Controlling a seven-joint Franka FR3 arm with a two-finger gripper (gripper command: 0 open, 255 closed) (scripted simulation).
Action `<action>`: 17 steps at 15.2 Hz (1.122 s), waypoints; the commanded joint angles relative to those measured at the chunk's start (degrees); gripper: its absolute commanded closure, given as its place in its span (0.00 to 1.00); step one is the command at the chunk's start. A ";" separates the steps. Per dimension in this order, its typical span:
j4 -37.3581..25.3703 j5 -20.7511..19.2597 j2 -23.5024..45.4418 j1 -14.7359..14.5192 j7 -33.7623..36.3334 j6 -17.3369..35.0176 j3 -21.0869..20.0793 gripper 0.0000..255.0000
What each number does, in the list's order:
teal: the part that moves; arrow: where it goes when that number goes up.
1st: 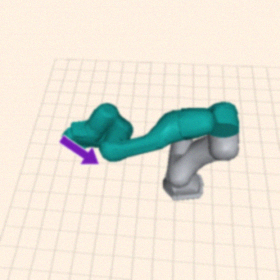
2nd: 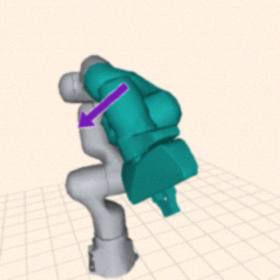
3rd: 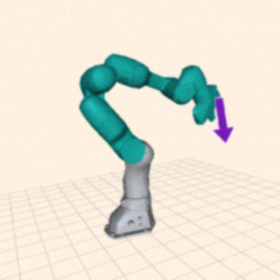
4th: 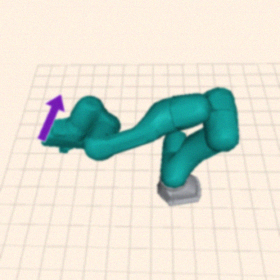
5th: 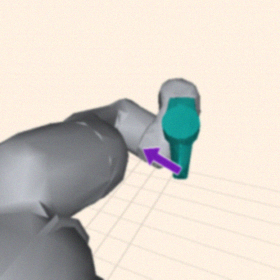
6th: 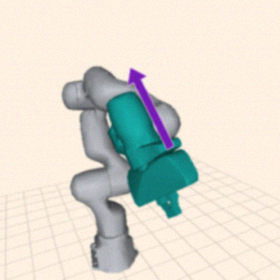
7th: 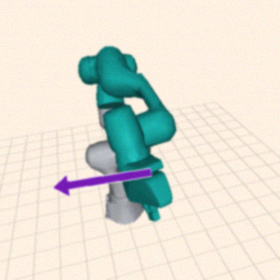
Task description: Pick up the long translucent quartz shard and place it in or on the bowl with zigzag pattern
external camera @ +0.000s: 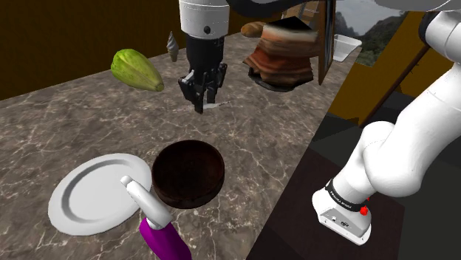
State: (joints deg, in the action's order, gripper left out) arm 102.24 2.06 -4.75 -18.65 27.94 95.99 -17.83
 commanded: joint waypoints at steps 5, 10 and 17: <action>-1.42 0.41 0.48 -3.77 8.41 -0.77 -4.55 1.00; -2.76 0.11 2.00 -6.22 13.87 -0.55 -7.49 1.00; 2.97 0.28 1.69 -6.25 13.67 4.89 -7.51 1.00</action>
State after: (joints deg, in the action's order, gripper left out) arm 104.48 2.32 -3.02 -24.86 41.54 100.16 -25.30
